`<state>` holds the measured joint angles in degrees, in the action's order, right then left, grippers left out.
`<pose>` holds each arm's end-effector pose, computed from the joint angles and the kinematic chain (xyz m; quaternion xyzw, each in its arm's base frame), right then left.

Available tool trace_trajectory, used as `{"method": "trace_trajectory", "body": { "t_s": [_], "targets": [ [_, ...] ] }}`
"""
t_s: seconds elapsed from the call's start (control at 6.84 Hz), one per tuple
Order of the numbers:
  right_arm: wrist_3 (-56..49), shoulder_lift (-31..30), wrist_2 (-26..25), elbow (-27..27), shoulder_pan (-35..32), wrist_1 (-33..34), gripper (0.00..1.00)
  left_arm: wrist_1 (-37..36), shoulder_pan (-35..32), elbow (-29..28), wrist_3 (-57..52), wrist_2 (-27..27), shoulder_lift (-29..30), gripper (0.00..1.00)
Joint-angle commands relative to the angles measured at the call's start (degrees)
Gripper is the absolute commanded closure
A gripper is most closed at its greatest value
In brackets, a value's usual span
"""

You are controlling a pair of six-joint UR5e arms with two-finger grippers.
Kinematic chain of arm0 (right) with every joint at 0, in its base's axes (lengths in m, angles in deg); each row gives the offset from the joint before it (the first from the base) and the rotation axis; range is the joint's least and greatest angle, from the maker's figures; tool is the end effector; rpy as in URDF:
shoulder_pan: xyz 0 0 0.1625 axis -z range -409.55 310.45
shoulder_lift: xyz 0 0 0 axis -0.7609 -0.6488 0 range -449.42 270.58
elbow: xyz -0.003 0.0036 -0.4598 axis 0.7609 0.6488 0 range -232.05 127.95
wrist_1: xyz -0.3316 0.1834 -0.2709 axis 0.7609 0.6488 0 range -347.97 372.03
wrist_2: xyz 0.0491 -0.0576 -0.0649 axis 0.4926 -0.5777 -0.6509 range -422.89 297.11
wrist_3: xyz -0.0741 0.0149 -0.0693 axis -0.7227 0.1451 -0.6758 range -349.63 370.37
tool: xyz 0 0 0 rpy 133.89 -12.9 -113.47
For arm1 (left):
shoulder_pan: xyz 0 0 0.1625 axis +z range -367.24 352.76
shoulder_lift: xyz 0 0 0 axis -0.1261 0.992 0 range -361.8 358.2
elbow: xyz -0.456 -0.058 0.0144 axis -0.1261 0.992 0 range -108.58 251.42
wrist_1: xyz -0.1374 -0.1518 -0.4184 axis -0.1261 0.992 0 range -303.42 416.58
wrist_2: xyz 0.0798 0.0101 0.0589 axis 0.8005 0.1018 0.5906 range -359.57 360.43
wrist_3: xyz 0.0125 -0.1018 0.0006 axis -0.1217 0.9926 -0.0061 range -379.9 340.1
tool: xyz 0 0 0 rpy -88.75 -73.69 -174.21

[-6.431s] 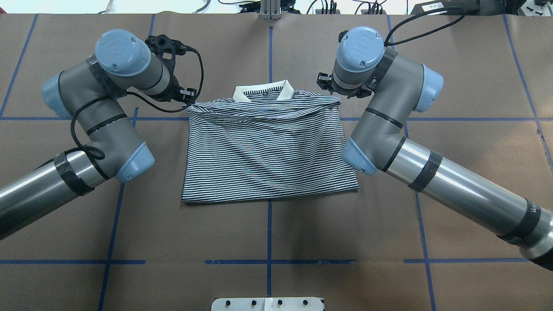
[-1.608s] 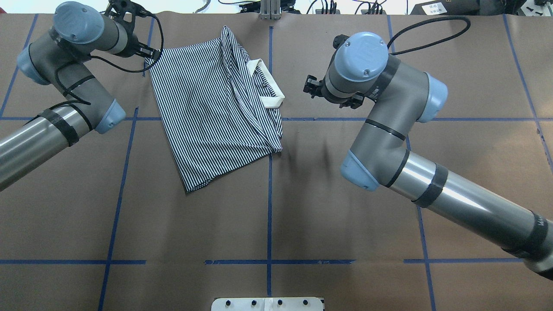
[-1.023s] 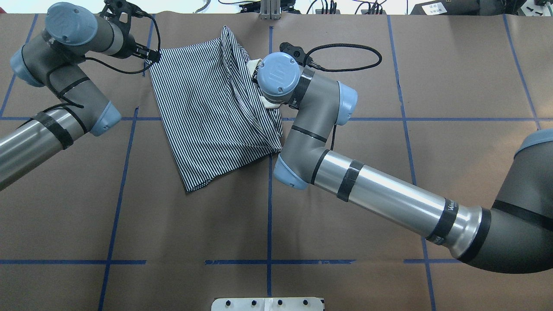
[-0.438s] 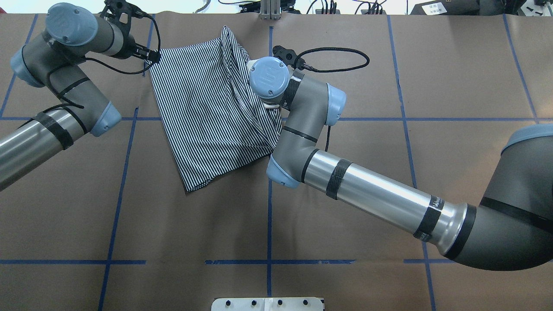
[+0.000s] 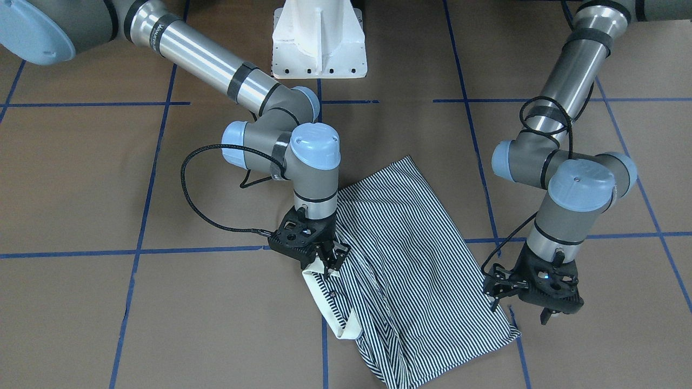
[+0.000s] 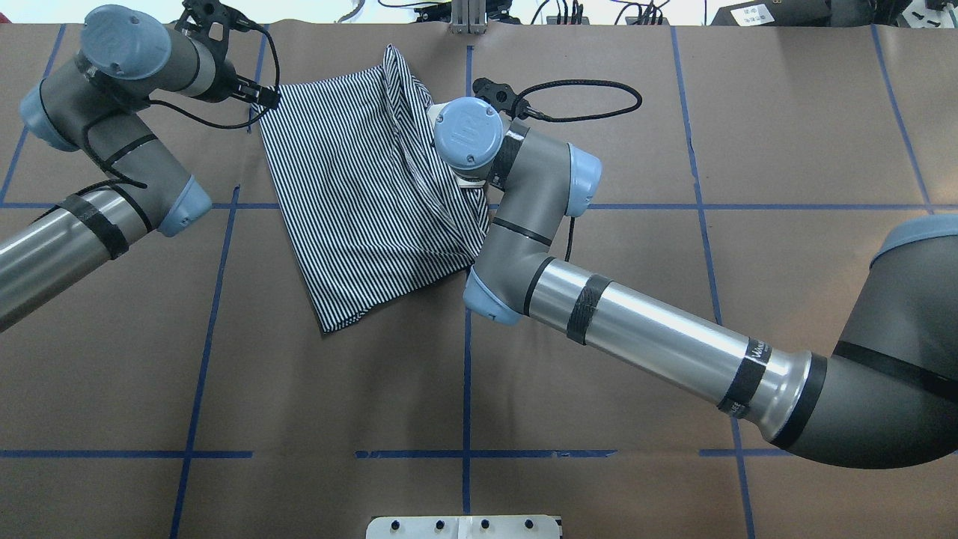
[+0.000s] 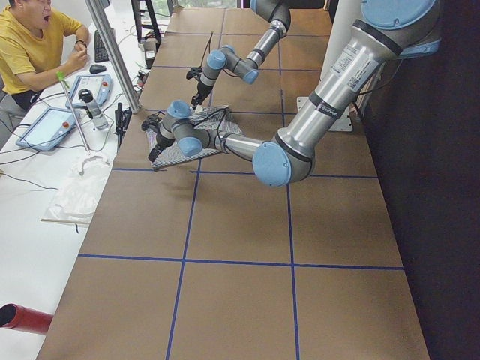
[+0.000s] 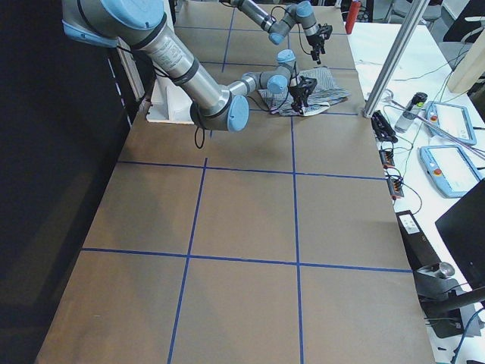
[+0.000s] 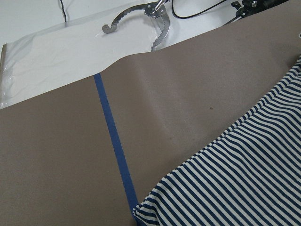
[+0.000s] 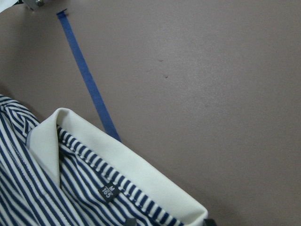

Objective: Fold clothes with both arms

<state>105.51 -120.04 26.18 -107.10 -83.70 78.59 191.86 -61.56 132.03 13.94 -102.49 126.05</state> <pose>-0.7063 -0.6422 0.2070 0.1088 -0.3908 0.3104 0.8597 0.4138 -0.7656 0.4388 0.3117 0.3385 0.0652 0.8854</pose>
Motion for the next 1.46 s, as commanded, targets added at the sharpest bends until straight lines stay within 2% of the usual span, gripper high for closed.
{"method": "trace_trajectory", "body": {
  "t_s": [0.0, 0.15, 0.44, 0.58, 0.88, 1.02, 1.17, 1.32],
  "targets": [
    [-1.4, -0.2, 0.3, -1.1, -0.2, 0.2, 1.0, 0.1, 0.0, 0.0, 0.1, 0.0, -0.1, 0.0],
    [-2.1, -2.8, 0.6, -4.7, -0.2, 1.2, 1.0, 0.2, 0.0, 0.1, 0.2, 0.0, 0.0, 0.0],
    [-3.6, -13.5, 0.7, -21.0, 0.1, 6.9, 1.0, 0.1, 0.9, 1.8, 2.2, 0.0, -0.1, 0.0],
    [-3.5, -18.6, 0.0, -27.2, 2.0, 7.5, 1.0, 0.2, 1.1, 2.1, 3.1, 0.0, -0.1, 0.0],
    [-3.5, -28.2, -2.3, -37.2, 4.5, 7.5, 1.0, 0.1, 1.6, 4.0, 3.2, -0.1, -1.3, 0.0],
    [-3.4, -30.7, -3.4, -40.1, 5.6, 7.6, 1.0, 0.2, 1.9, 4.5, 3.2, -0.1, -1.6, 0.0],
    [-3.5, -31.3, -3.5, -40.8, 5.9, 7.6, 0.75, 0.1, 2.0, 4.7, 3.9, -0.1, -1.7, 0.0],
    [-3.7, -31.4, -3.8, -40.8, 6.7, 7.6, 0.01, 0.2, 2.1, 4.8, 4.2, -0.1, -1.7, 0.0]
  ]
}}
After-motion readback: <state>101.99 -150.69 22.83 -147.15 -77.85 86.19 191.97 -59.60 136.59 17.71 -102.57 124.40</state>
